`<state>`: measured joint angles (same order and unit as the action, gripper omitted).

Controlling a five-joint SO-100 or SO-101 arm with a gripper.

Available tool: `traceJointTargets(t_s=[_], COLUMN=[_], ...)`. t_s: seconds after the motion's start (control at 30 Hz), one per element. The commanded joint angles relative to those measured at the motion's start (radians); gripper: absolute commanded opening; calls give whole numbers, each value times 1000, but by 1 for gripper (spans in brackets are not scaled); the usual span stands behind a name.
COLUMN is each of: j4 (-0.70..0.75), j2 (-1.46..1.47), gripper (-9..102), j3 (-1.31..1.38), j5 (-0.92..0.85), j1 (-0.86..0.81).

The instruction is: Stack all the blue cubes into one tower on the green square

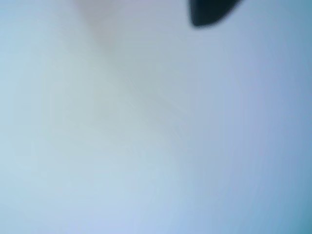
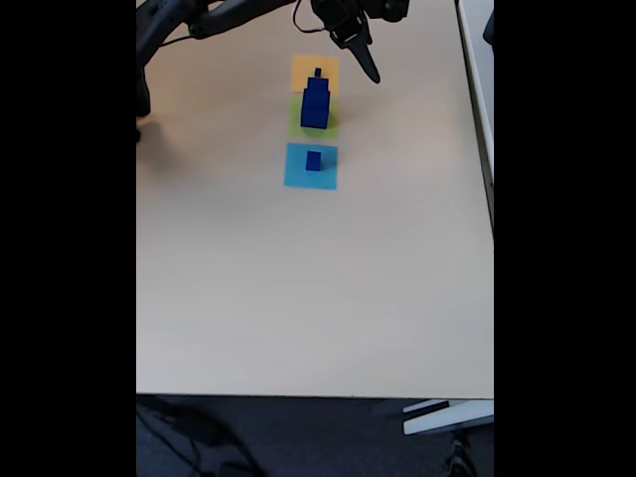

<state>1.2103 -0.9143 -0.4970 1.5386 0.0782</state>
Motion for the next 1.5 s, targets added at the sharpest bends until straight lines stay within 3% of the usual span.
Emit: traceJointTargets(t_s=[0.0,0.3,0.7,1.47], j4=[18,44,9,-328], j2=[-149,-199,-278,-419], gripper=[51,49,46,45], j3=[2,-81,-295,-811], j5=[-55,-175,-187,-179], j1=[-69,-195,-261,-284])
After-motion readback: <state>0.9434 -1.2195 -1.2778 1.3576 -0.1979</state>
